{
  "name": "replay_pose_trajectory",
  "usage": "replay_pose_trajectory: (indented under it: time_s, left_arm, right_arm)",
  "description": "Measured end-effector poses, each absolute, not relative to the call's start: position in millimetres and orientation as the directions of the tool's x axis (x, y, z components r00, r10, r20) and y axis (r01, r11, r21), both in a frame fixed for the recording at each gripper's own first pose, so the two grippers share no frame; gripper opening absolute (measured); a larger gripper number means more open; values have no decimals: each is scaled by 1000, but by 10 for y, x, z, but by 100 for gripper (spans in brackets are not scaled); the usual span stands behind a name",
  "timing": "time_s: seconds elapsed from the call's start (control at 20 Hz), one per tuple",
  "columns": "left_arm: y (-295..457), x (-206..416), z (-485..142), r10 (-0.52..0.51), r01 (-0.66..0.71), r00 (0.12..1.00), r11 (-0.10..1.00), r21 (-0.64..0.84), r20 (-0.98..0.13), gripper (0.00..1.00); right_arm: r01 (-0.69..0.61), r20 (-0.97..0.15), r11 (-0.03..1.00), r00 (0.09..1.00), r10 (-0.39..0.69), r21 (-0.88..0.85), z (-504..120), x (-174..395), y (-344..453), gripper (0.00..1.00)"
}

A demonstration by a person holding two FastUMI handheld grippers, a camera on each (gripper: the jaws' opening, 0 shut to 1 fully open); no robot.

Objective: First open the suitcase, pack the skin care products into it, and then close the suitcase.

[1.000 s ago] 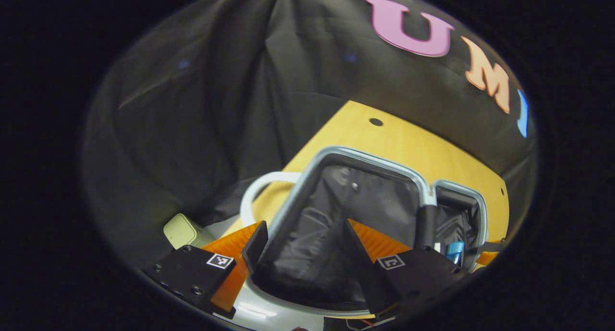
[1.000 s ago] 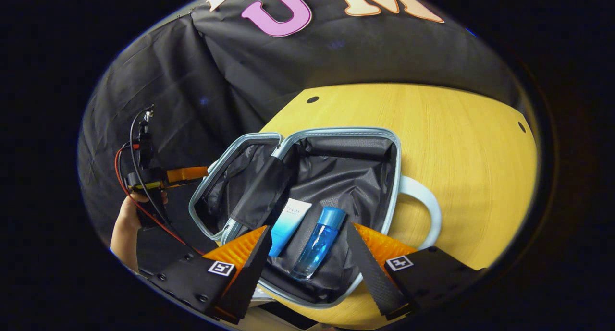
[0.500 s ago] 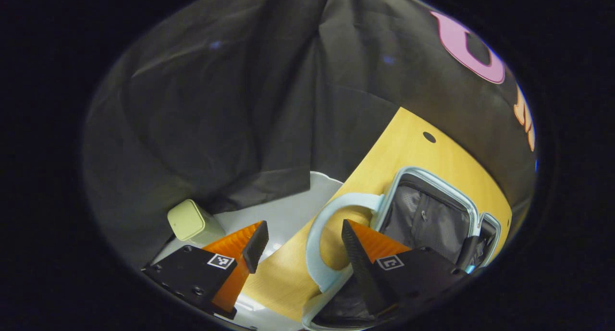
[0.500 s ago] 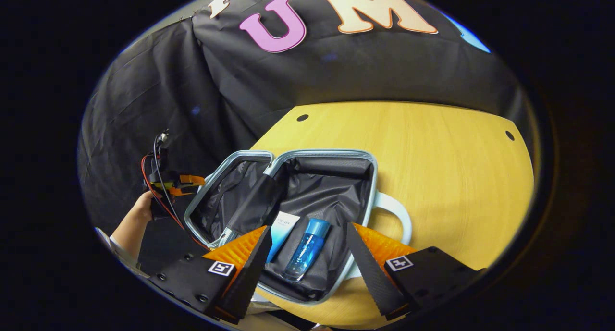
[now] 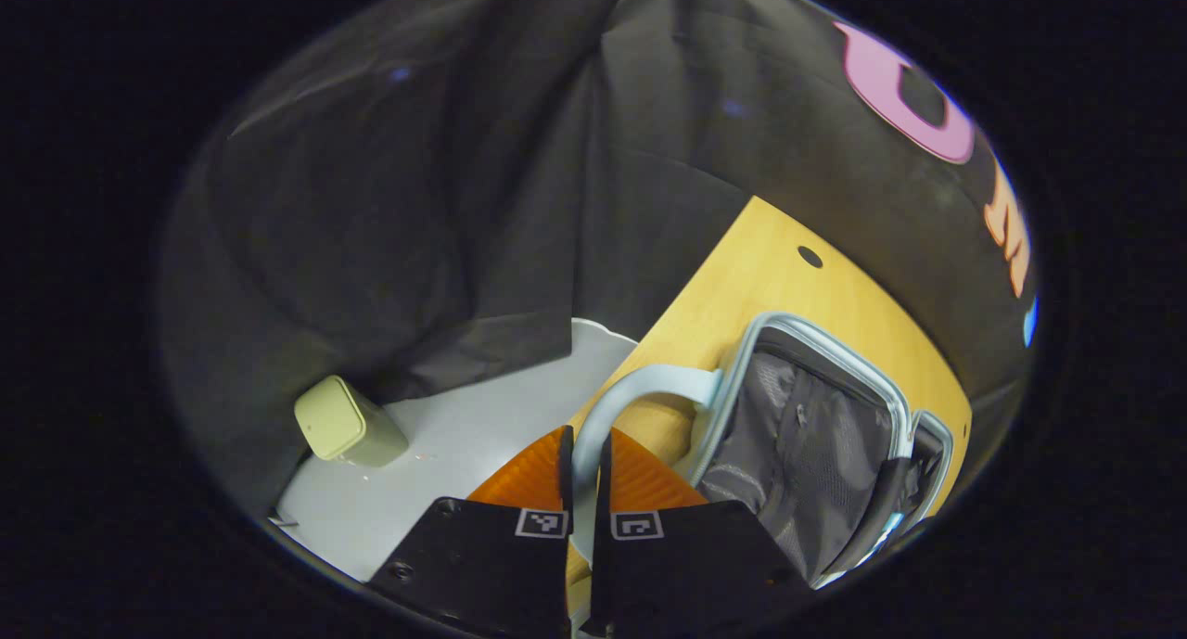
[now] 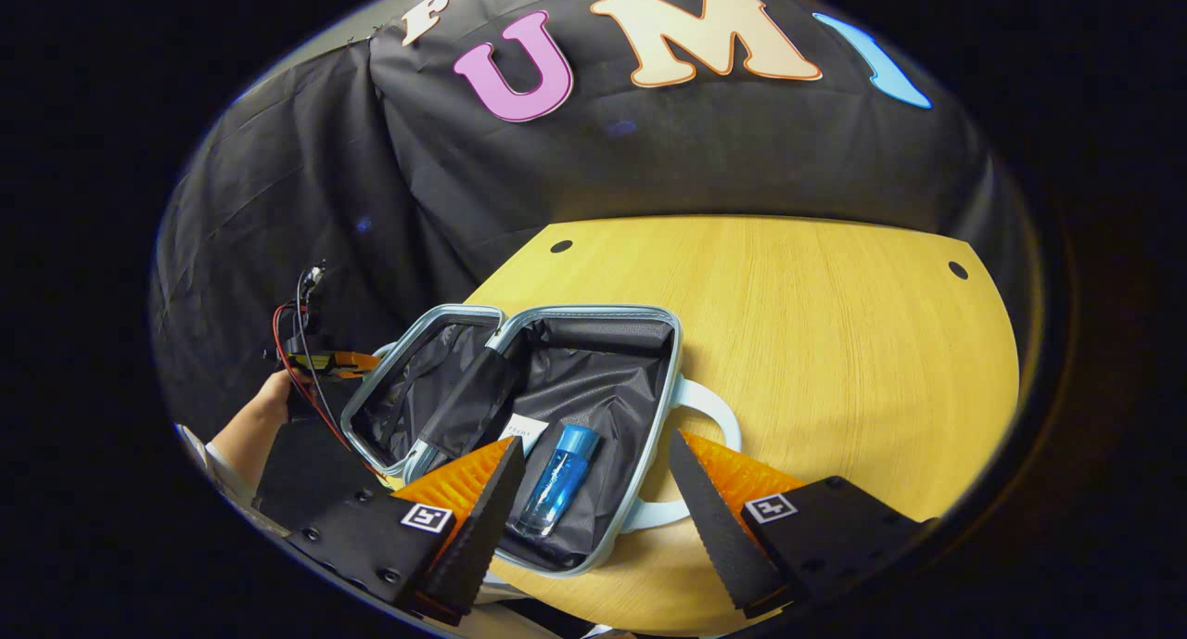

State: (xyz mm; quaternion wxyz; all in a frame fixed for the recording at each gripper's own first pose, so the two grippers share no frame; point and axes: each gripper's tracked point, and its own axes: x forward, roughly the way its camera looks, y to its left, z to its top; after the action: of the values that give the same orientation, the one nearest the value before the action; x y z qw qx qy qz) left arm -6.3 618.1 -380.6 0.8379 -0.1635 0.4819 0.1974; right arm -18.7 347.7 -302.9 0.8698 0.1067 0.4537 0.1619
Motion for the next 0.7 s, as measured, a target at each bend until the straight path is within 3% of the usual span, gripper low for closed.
replay_pose_trajectory:
  time_s: [0.05,0.15,0.25,0.4,0.45,0.7]
  left_arm:
    - [6190,-26,-3678,192,-473,479,879,-67,-857,1]
    - [6201,-7,-3334,231,-468,517,883,-46,-824,0]
    - [6070,38,-2943,234,-453,566,890,-60,-791,0]
    - [5789,85,-2349,237,-394,643,918,-49,-728,0]
    - [5690,116,-2203,239,-378,662,925,-41,-710,0]
    - [5101,211,-1679,232,-299,721,954,9,-653,0]
  right_arm:
    - [-190,-748,921,540,387,340,-3024,-215,3463,94]
    - [-208,-733,917,552,397,340,-2979,-248,3407,98]
    - [-219,-720,915,566,402,339,-2914,-268,3323,94]
    - [-233,-687,910,598,413,344,-2793,-317,3173,98]
    - [-236,-679,908,605,416,346,-2767,-349,3112,94]
    - [-237,-649,901,630,427,363,-2636,-490,2801,98]
